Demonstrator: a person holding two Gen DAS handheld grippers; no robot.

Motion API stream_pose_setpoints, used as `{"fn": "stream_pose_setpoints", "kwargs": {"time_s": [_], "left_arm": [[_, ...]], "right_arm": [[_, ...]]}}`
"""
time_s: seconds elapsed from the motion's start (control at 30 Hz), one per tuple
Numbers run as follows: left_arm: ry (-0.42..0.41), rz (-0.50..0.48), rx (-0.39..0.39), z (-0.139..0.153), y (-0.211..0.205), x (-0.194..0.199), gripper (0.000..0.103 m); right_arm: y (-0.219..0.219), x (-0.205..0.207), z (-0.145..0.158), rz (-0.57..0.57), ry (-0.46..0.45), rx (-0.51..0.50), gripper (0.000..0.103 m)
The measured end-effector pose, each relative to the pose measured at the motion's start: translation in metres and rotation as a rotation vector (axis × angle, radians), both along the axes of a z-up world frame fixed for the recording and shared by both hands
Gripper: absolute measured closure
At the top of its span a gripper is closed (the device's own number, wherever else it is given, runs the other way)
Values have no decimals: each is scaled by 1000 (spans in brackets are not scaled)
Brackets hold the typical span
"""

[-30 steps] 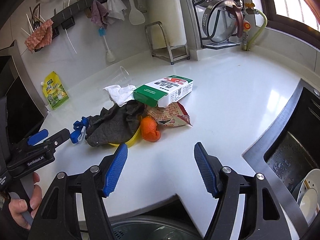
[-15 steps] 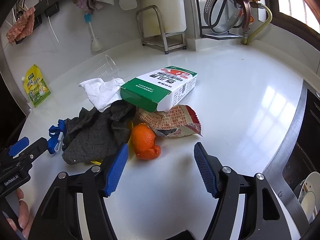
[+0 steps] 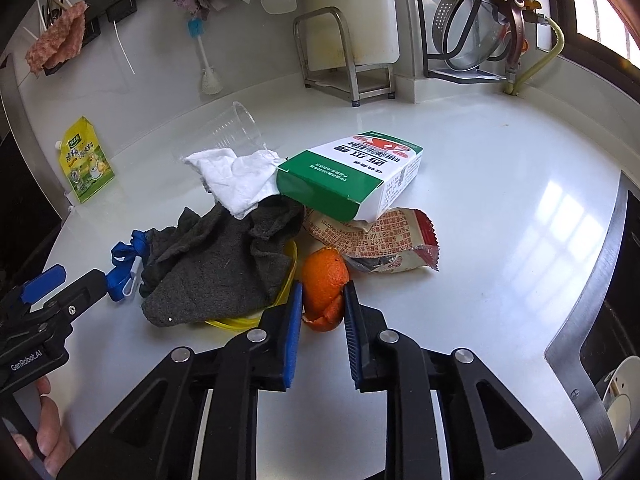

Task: Collect trash
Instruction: 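Grasp the orange peel with the right tool while the left tool grasps the blue lanyard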

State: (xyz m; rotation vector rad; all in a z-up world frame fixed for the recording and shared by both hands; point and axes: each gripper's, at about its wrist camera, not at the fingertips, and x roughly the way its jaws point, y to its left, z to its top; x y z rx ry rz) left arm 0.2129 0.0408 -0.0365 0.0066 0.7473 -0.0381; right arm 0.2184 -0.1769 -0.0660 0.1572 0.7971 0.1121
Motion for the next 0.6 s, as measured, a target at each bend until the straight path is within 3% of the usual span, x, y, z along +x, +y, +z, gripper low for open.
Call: {"fn": "stream_pose_setpoints", "kwargs": {"time_s": [0.3, 0.6], "left_arm": [[28, 21, 12, 2, 2, 17, 6], [113, 43, 51, -15, -2, 43, 7]], "right_arm": [[-22, -35, 8, -24, -46, 56, 85], [-38, -56, 5, -39, -51, 109, 85]]}}
